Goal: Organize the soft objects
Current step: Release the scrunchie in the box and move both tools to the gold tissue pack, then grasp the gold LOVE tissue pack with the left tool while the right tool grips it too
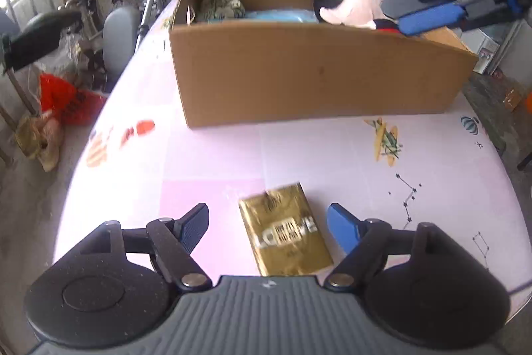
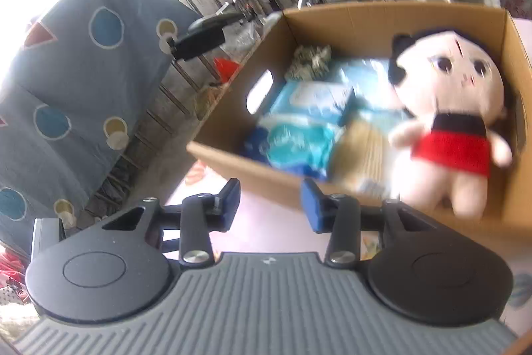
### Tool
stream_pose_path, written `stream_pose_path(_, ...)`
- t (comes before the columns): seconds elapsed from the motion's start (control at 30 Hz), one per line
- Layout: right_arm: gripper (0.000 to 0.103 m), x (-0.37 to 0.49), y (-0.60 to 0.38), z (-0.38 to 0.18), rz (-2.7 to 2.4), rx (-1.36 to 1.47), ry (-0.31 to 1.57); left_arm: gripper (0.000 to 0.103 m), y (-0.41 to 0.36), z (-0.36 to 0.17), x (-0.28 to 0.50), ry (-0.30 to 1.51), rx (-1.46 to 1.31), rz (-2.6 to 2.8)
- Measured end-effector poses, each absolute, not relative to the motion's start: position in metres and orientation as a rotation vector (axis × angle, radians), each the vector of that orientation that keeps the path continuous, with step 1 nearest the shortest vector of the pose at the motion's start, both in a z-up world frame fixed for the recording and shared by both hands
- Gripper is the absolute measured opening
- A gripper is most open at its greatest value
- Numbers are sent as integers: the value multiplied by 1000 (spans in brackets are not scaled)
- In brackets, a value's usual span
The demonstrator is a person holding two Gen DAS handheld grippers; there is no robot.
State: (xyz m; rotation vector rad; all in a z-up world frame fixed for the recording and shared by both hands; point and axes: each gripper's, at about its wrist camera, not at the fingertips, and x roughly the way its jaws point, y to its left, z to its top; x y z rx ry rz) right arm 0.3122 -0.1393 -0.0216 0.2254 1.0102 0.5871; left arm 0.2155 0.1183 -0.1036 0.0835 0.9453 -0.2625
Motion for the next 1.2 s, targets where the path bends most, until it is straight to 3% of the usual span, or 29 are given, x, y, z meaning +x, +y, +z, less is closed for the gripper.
stream_pose_path(0.07,43,287,-135,-38,605,256,1056,76,115,-120,200,977,19,-240)
stream_pose_path(0.17,48,255,-120,-73,597,254,1102,55,104,-140,179,1012,46,-191)
stream_pose_path(0.37,49,232,-99,-149,582,365,1278,53,96,-153,158,923,65,-160)
stream_pose_path(0.4,52,228,-101,-151,592,404,1260,53,95,-152,156,914,73,-159)
stream_pose_path(0.43,63,225,-102,-152,605,423,1262,53,92,-151,156,905,89,-162)
stream_pose_path(0.57,69,221,-112,-157,607,532,1257,53,88,-148,148,888,76,-197)
stream_pose_path(0.6,68,220,-113,-158,607,547,1254,52,86,-147,146,882,80,-202)
stream_pose_path(0.63,58,218,-113,-158,597,544,1251,52,82,-146,144,871,87,-217)
stream_pose_path(0.67,40,216,-113,-158,595,541,1264,52,79,-144,142,857,93,-236)
stream_pose_path(0.7,34,215,-116,-154,586,573,1285,52,75,-142,141,843,110,-256)
stream_pose_path(0.93,34,203,-136,-81,641,580,1127,52,66,-91,122,764,162,-303)
stream_pose_path(1.1,36,280,-138,-12,630,504,971,52,63,-38,175,649,142,-306)
stream_pose_path(1.2,38,357,-139,7,563,428,939,52,55,-17,246,616,130,-305)
